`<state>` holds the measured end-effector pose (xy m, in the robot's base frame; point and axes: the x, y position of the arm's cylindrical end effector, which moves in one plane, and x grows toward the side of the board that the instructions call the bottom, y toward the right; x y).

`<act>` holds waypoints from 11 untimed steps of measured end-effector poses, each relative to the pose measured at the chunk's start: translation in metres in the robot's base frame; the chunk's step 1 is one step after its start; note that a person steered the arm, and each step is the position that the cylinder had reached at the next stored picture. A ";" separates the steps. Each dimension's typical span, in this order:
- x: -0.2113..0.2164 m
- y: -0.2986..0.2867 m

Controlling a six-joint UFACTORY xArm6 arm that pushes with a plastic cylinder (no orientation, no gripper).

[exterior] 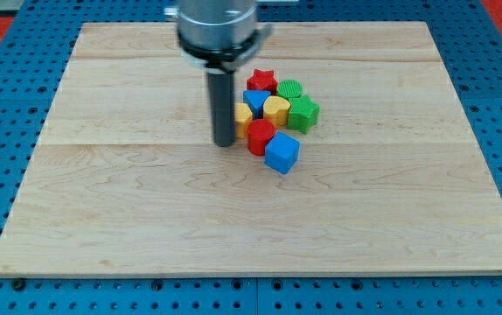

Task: Push the blue cube into the green star

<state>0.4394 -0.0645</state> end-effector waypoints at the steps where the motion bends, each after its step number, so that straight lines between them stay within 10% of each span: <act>1: 0.031 -0.043; 3: 0.075 0.077; 11: 0.039 0.095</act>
